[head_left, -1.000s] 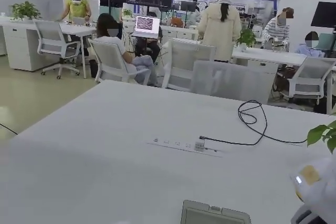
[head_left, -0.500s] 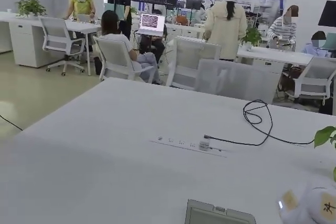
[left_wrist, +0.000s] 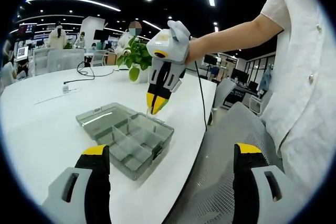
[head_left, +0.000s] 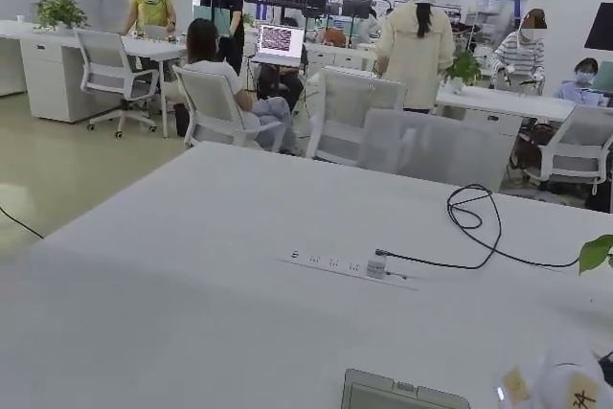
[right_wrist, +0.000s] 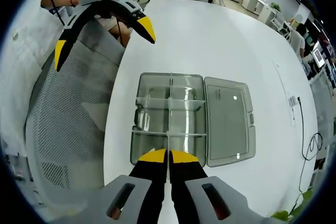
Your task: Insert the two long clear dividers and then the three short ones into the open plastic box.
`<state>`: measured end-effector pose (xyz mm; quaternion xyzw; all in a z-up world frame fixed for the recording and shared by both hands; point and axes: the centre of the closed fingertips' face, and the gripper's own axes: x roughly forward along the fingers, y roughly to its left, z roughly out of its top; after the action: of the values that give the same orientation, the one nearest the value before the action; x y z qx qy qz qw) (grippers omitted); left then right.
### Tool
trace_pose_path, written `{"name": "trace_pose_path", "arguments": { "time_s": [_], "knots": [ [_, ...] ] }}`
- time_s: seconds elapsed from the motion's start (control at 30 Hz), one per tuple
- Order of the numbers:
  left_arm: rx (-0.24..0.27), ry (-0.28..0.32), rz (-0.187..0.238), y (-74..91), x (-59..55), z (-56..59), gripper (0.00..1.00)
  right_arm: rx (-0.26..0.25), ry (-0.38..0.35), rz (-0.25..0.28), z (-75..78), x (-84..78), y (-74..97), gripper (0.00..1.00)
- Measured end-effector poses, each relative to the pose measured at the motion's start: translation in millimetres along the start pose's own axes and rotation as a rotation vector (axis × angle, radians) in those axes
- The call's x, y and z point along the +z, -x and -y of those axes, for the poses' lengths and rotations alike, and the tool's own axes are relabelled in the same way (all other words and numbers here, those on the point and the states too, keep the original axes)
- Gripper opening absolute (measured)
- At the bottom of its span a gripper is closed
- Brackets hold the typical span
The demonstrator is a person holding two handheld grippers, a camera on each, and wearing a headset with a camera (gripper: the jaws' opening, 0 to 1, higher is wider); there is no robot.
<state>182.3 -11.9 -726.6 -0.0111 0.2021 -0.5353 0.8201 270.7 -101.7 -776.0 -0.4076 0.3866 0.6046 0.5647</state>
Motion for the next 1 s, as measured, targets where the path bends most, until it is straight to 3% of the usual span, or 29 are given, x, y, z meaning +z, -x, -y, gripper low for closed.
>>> {"name": "trace_pose_path", "arguments": {
  "time_s": [0.57,1.0],
  "knots": [
    [0.0,0.009,-0.001,0.9,-1.9,1.3,1.0,0.022,-0.028,0.02,-0.8,-7.0,-15.7,0.03],
    [0.001,0.017,-0.004,2.8,-4.1,-1.0,1.0,0.006,-0.02,0.02,-0.8,-13.7,-36.0,0.03]
  ]
}}
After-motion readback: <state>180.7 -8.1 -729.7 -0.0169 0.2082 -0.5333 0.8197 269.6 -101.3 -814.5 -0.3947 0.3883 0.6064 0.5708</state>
